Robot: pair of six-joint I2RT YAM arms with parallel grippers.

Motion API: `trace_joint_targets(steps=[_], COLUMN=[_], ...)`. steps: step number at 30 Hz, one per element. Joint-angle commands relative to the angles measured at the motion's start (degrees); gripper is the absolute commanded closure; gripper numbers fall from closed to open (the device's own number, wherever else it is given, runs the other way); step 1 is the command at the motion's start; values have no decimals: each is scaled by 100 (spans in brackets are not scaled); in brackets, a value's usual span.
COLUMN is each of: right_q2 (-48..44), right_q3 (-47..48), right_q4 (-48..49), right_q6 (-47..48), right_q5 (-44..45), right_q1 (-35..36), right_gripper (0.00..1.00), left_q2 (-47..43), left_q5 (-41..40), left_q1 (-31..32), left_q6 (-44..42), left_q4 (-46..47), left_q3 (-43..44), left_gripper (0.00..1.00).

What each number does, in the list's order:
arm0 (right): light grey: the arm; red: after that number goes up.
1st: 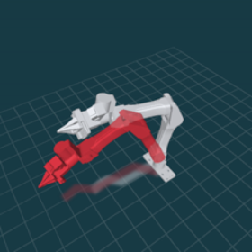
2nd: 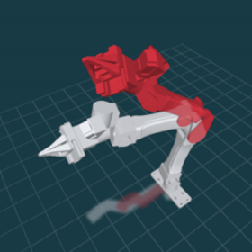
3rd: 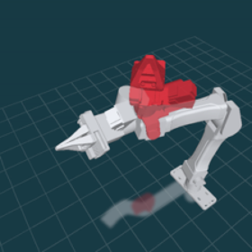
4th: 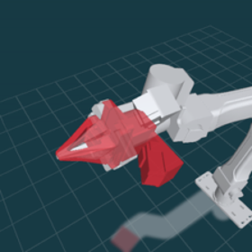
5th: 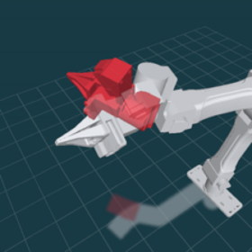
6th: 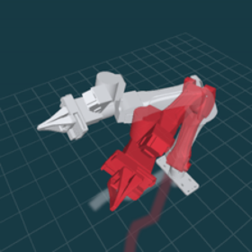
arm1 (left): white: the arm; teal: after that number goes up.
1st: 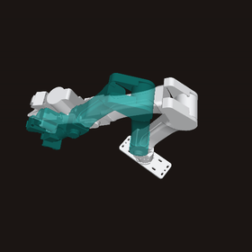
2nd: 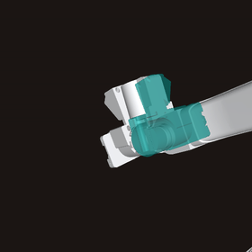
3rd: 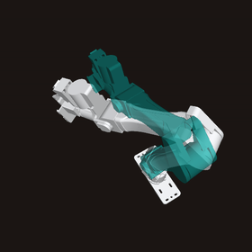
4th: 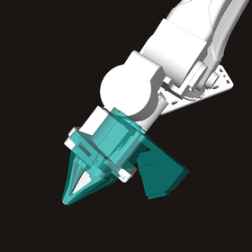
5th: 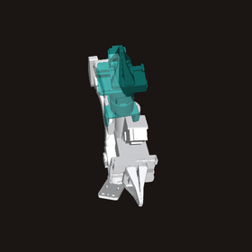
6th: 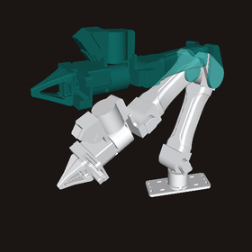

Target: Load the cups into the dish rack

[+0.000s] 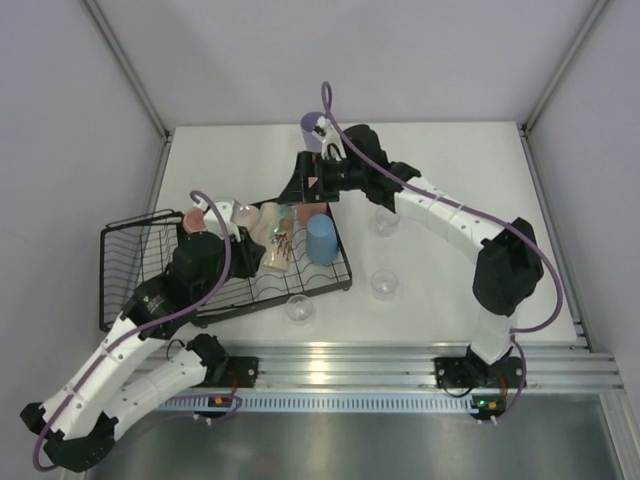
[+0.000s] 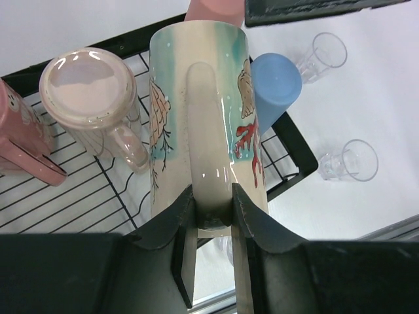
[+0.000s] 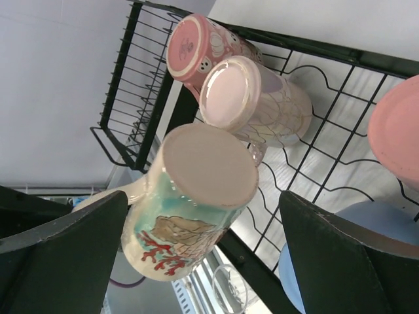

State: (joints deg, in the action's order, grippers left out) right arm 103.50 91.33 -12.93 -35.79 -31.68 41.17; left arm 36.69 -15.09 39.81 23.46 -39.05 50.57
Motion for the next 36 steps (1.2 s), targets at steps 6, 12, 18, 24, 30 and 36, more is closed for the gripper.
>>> trace_joint_targets(steps=[6,12,18,24,30,36], right_q2=[231,258,311,425,294,65], right_q3=[175,8,-107,43,-247,-203], right_q4=[334,879,1118,871,1432,1460], right_q6=[-402,-815,-1097,-956,-1088,-745], right_q5=[-277,-707,-910,-892,-1068,-1015], right_q1=[102,137,155,146,155,164], right_gripper=[1,1,1,1,3,13], left_q2=[-302,-302,-267,-197,-153,-65], left_q5=[-38,50,15,6,112,340], left_q1=[9,18,9,9,9,9], left_q6=[-123,-184,-237,-272,-237,-79], left_q4=[1522,1769,1901,1962,2006,2068], left_q3=[217,76,32,-12,-47,-213], left_gripper=[100,100,100,100,100,100])
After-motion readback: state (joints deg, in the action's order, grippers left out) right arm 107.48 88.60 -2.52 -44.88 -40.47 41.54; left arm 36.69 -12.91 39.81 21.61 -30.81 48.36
